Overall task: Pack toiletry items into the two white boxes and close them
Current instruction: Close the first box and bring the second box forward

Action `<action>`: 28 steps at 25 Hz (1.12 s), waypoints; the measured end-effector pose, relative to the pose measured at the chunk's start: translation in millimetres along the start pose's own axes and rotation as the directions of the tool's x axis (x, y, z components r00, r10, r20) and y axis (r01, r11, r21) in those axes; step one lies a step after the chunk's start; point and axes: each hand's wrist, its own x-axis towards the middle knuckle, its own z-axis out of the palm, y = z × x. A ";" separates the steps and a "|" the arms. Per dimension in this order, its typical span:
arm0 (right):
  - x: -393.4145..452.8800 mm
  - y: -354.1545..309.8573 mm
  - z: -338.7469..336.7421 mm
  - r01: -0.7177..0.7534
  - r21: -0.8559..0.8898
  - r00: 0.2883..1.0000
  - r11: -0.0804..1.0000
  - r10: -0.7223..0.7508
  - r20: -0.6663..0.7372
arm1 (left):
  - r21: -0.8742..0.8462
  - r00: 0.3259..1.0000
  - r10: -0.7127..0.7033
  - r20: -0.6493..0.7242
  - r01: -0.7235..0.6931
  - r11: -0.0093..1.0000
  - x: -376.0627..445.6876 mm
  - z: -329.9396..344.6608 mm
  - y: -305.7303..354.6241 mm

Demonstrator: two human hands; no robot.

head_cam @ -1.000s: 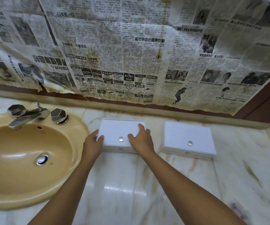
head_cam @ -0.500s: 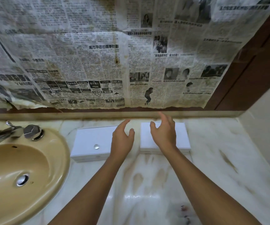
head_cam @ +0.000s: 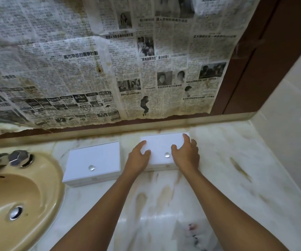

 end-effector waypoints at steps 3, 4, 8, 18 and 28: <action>-16.5 -5.8 -4.2 -0.011 0.039 0.999 0.999 0.010 0.031 | -0.021 1.000 -0.022 -0.002 0.022 1.000 -15.4 -9.0 -6.0; -26.2 -7.7 -7.1 -0.001 0.052 0.999 0.999 -0.001 0.044 | -0.035 1.000 -0.021 -0.008 0.021 0.999 -24.7 -13.6 -8.8; -81.3 -10.1 -21.9 0.074 0.111 0.995 0.991 -0.081 0.060 | -0.081 0.999 0.027 -0.045 -0.030 0.996 -78.7 -33.7 -27.3; -210.6 -2.4 -4.2 0.123 0.168 0.971 0.978 -0.154 0.184 | -0.248 0.990 -0.062 -0.130 0.028 0.968 -205.8 -68.4 -105.3; -264.3 -3.7 51.0 0.153 0.177 0.929 0.972 -0.203 0.311 | -0.253 0.967 -0.185 -0.174 0.137 0.958 -236.8 -97.2 -172.6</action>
